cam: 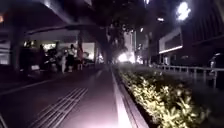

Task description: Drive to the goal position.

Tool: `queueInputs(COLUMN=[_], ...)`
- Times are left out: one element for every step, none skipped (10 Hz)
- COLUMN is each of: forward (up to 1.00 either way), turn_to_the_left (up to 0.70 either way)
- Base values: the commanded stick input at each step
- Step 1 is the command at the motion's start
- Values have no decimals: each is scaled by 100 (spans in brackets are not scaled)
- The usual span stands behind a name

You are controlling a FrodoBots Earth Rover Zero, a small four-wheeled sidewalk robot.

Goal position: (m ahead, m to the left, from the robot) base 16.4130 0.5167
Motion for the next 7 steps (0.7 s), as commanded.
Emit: queueInputs(forward=[45, 45, 45, 45, 45, 45, 45], turn_to_the_left=[0, 0, 0, 0, 0, 0, 0])
